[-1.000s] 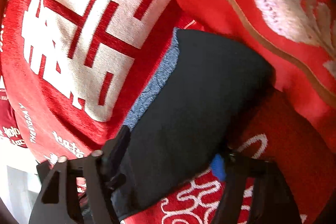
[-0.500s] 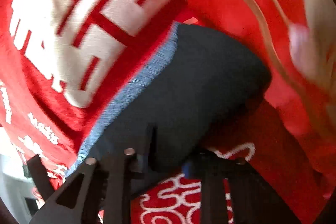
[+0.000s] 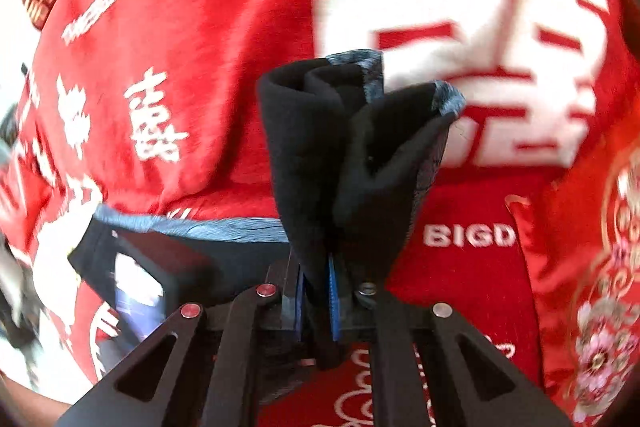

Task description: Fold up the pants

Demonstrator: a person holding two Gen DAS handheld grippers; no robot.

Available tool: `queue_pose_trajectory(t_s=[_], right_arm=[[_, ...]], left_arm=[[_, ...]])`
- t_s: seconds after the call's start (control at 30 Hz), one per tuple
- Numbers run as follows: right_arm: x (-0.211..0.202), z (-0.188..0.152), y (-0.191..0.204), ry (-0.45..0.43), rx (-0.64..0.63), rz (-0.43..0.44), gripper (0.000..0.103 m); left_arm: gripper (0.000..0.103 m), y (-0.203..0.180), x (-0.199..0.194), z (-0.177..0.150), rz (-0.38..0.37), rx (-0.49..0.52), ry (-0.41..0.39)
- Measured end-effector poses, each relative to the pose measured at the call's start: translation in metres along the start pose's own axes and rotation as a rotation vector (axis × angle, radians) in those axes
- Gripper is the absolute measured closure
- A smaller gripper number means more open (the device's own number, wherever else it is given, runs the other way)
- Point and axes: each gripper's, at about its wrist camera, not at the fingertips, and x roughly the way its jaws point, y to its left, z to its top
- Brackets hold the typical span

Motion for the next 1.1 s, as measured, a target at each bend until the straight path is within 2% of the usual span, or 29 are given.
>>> queue_pose_trajectory(t_s=[0.1,0.27,0.37,0.43,0.47,0.5,0.57,0.6,0.63,0.77,0.93,1.07,1.1], right_arm=[[0.014,-0.002,0.058,0.027,-0.116,-0.012,0.092],[0.075,-0.037,0.156,0.139,-0.323,-0.052,0.092],[0.126,-0.071,0.195,0.247,-0.427,-0.121,0.090],[0.151,-0.094,0.213,0.276,-0.531,-0.229,0.084],[0.153,-0.103,0.222,0.248,-0.591,-0.283,0.083],[0.150,-0.110,0.230,0.225,-0.654,-0.327,0.077],[0.136,-0.118,0.235,0.210,-0.698,-0.299,0.065],[0.123,-0.119,0.235,0.199,-0.700,-0.258,0.065],[0.111,-0.119,0.234,0.178,-0.706,-0.241,0.065],[0.091,-0.109,0.231,0.096,-0.755,-0.297,0.065],[0.124,-0.089,0.242,0.114,-0.777,-0.267,0.065],[0.156,-0.108,0.255,0.169,-0.898,-0.265,0.066],[0.159,-0.108,0.255,0.167,-0.907,-0.261,0.071]], left_arm=[[0.024,0.062,-0.032,-0.007,0.035,-0.040,-0.016],[0.024,0.158,-0.039,-0.023,0.193,-0.086,0.034],[0.024,0.207,-0.033,-0.041,0.250,-0.137,0.068],[0.024,0.229,-0.029,-0.053,0.257,-0.172,0.090],[0.024,0.236,-0.029,-0.057,0.253,-0.185,0.096],[0.024,0.240,-0.029,-0.060,0.248,-0.193,0.098],[0.024,0.243,-0.032,-0.065,0.225,-0.201,0.098],[0.024,0.241,-0.032,-0.065,0.212,-0.200,0.100],[0.023,0.224,-0.038,-0.071,0.206,-0.197,0.099],[0.023,0.212,-0.037,-0.076,0.210,-0.179,0.107],[0.023,0.217,-0.023,-0.074,0.197,-0.221,0.132],[0.023,0.227,-0.017,-0.076,0.198,-0.226,0.136],[0.023,0.231,-0.012,-0.073,0.198,-0.228,0.140]])
